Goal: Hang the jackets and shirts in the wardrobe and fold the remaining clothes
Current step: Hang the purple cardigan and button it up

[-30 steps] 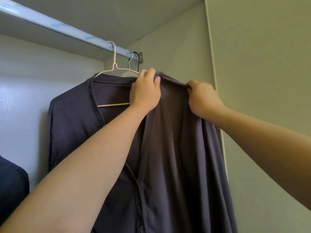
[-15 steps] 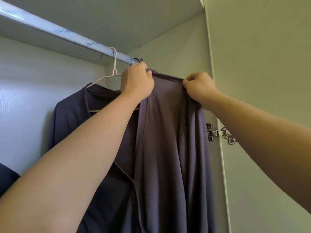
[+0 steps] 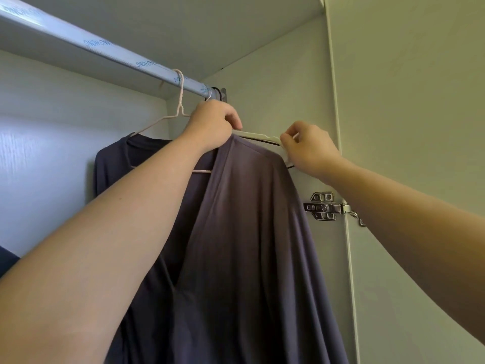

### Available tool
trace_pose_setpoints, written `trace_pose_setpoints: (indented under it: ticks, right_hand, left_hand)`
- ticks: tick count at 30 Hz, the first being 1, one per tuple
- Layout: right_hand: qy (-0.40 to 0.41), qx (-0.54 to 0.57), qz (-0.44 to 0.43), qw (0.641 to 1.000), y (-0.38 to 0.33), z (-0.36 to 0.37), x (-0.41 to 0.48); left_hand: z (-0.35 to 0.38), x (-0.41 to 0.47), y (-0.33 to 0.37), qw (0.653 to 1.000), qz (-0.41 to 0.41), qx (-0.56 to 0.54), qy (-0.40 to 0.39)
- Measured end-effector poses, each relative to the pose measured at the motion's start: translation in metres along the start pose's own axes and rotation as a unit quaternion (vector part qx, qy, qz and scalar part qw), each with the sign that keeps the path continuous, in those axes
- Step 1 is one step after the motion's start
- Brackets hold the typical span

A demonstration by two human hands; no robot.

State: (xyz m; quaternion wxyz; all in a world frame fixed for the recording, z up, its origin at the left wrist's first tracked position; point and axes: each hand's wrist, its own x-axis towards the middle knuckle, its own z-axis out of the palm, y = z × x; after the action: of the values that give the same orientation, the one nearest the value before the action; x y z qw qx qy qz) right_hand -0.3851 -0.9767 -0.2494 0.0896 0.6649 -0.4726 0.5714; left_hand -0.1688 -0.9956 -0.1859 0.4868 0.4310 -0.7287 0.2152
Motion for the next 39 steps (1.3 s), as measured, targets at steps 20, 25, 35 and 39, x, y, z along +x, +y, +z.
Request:
trace_pose_setpoints:
  ticks: [20,25,35,39]
  right_hand:
    - [-0.084,-0.114,0.01,0.99,0.008,0.021,-0.05]
    - [-0.066,-0.088,0.014,0.994,0.008,0.014,-0.039]
    - [-0.033,-0.075,-0.013,0.997,-0.001,0.022,-0.044]
    - [-0.004,-0.114,-0.047,0.992,-0.01,0.033,-0.04]
  left_hand:
    - [-0.02,-0.007,-0.009,0.976,0.064,-0.008,-0.208]
    - [-0.019,-0.002,-0.011,0.983,0.079,0.018,-0.163]
    - [-0.013,0.001,-0.011,0.988,0.069,0.079,-0.111]
    - [-0.012,-0.005,-0.015,0.992,0.067,0.048,-0.094]
